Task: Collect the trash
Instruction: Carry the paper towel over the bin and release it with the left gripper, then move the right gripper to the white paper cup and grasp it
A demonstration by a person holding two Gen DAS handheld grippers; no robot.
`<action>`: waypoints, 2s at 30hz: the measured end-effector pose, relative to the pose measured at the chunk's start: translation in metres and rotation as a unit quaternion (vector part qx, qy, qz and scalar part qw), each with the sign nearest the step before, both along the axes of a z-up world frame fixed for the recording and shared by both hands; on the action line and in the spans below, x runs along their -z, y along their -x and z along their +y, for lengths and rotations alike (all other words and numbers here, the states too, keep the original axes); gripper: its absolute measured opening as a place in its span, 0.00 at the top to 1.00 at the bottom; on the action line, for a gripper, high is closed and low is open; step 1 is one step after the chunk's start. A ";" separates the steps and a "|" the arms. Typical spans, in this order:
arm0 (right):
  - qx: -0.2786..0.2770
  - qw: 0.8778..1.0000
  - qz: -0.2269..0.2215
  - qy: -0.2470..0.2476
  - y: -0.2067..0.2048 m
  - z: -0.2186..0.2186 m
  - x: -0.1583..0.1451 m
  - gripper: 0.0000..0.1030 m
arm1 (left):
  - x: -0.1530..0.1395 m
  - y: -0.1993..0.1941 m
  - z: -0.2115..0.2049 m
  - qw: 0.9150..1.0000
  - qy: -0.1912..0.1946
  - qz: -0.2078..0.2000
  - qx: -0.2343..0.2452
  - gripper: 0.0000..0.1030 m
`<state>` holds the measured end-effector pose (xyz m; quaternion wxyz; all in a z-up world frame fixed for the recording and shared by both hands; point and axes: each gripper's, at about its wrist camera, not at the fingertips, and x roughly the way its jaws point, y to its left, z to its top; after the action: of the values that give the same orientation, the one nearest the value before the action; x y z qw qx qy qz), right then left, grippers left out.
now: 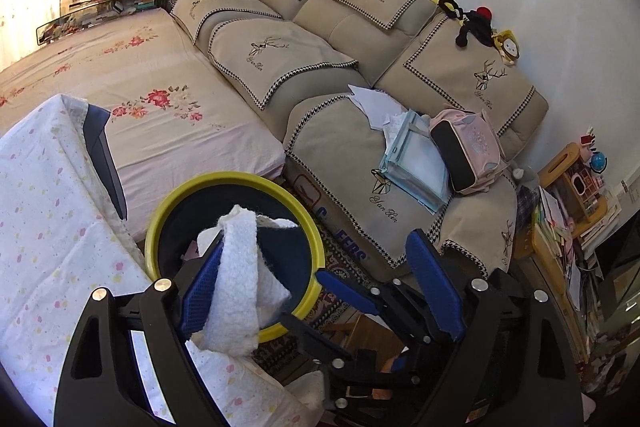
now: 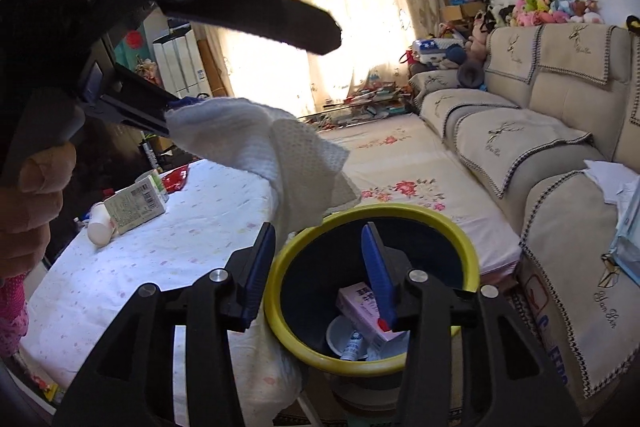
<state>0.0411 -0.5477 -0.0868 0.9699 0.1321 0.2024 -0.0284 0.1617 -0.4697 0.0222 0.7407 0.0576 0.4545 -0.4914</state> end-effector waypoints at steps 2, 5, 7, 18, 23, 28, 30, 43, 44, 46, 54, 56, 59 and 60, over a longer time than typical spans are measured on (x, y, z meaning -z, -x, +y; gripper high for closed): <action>0.001 1.000 -0.014 -0.011 0.006 0.000 -0.003 0.58 | -0.003 -0.002 0.002 1.000 0.002 -0.001 -0.002 0.17; -0.012 0.999 -0.039 -0.015 0.013 0.002 -0.008 0.58 | -0.005 -0.003 0.004 1.000 0.006 0.000 -0.003 0.17; -0.017 0.999 -0.039 -0.005 0.009 0.004 -0.010 0.58 | -0.006 -0.004 0.004 1.000 0.007 0.001 -0.002 0.17; 0.010 1.000 -0.002 0.008 -0.024 -0.005 -0.002 0.99 | -0.010 -0.011 0.022 1.000 0.009 -0.006 -0.020 0.17; 0.050 0.996 0.070 -0.004 -0.046 -0.030 0.022 0.98 | -0.011 -0.030 0.055 0.998 0.011 -0.010 -0.059 0.17; 0.063 0.984 0.166 0.005 -0.077 -0.037 0.048 0.79 | -0.014 -0.045 0.091 0.995 0.017 -0.018 -0.092 0.17; 0.066 0.983 0.173 -0.006 -0.078 -0.039 0.050 0.78 | -0.014 -0.049 0.110 0.994 0.019 -0.028 -0.104 0.17; 0.016 0.987 0.158 0.004 -0.092 0.006 0.022 0.69 | -0.008 -0.043 0.285 0.965 0.043 -0.063 -0.251 0.13; 0.004 0.988 0.154 0.006 -0.095 0.016 0.018 0.68 | -0.008 -0.041 0.303 0.960 0.042 -0.070 -0.269 0.12; -0.026 0.989 0.146 0.011 -0.104 0.041 0.009 0.62 | -0.007 -0.034 0.338 0.947 0.037 -0.086 -0.307 0.11; -0.173 0.978 0.106 0.044 -0.142 0.169 -0.024 0.59 | 0.018 -0.031 0.469 0.884 0.020 -0.123 -0.451 0.05; -0.217 0.970 0.098 0.051 -0.152 0.204 -0.029 0.58 | 0.030 -0.034 0.495 0.869 0.011 -0.124 -0.480 0.05; -0.269 0.956 0.094 0.065 -0.163 0.250 -0.029 0.56 | 0.055 -0.033 0.532 0.850 0.000 -0.121 -0.513 0.05; -0.288 0.950 0.096 0.071 -0.167 0.268 -0.028 0.56 | 0.064 -0.031 0.540 0.845 -0.007 -0.120 -0.522 0.05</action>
<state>0.2082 -0.2799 -0.0593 0.9198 -0.0041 0.3215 0.2249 0.1922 0.0707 -0.0417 0.9361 -0.1246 0.3285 -0.0186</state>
